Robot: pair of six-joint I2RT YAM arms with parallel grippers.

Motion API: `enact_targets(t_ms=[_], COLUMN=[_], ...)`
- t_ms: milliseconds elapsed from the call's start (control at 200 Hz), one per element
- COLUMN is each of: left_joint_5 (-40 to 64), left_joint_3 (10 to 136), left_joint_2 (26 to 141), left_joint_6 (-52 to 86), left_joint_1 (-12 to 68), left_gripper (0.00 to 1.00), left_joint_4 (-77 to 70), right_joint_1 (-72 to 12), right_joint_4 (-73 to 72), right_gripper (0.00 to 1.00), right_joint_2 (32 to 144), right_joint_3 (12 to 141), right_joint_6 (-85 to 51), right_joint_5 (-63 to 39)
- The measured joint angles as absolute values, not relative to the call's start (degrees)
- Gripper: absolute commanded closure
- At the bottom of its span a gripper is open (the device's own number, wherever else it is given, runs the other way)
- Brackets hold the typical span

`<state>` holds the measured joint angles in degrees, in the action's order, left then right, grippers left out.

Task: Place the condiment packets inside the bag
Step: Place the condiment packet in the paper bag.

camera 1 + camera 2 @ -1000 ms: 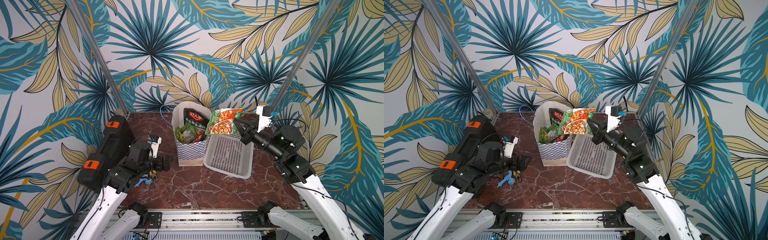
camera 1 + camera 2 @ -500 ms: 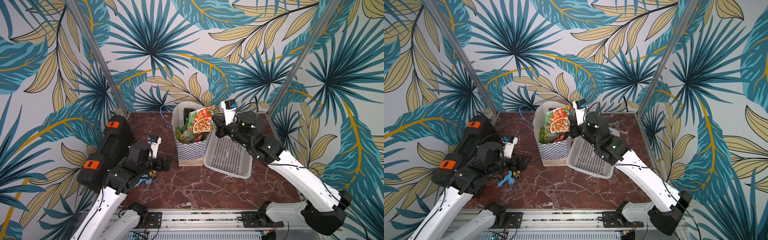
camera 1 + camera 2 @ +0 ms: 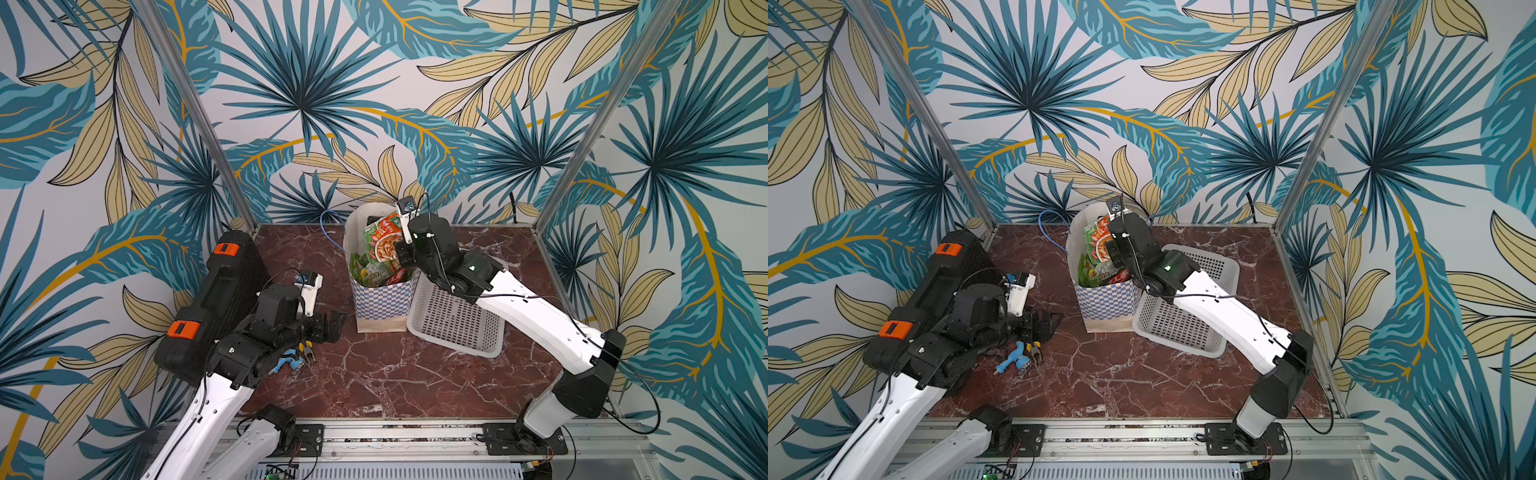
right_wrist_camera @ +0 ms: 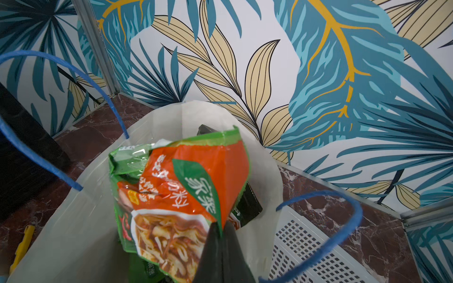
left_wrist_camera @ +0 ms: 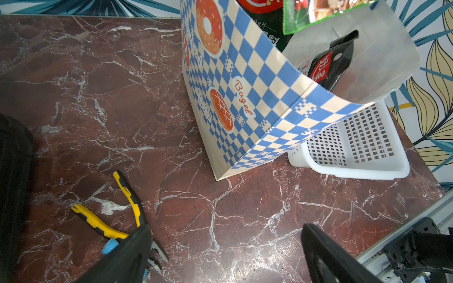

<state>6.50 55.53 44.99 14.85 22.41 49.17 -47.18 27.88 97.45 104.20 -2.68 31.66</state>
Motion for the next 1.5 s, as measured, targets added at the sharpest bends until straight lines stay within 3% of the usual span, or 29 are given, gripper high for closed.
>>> enact_targets(t_ms=[215, 300, 361, 746, 896, 1497], left_joint_5=[6.66, 6.68, 6.68, 6.33, 4.89, -8.91], left_joint_3=[55.53, 55.53, 55.53, 55.53, 55.53, 55.55], left_joint_2=[44.88, 44.84, 44.84, 43.79, 41.08, 33.26], left_joint_6=[14.85, 14.85, 14.85, 14.87, 14.92, 21.41], left_joint_1=[22.41, 22.41, 22.41, 22.41, 22.41, 24.34], left_gripper=[0.00, 0.00, 0.00, 0.00, 0.00, 0.00], left_joint_4=[49.06, 49.06, 49.06, 49.06, 49.08, 55.11], right_joint_1=[-47.13, -47.00, -46.92, -46.92, -47.16, -47.35], right_joint_4=[32.53, 34.87, 36.49, 40.99, 40.38, 34.17], right_gripper=[1.00, 0.72, 0.59, 0.25, 0.01, 0.00], right_joint_2=[106.39, 109.54, 111.42, 106.24, 97.62, 57.67], right_joint_3=[113.36, 116.88, 119.48, 119.09, 113.40, 76.12], right_joint_6=[-2.55, -2.68, -2.90, -4.73, -5.89, -7.01], right_joint_5=[35.55, 36.12, 36.05, 27.92, 24.58, 24.73])
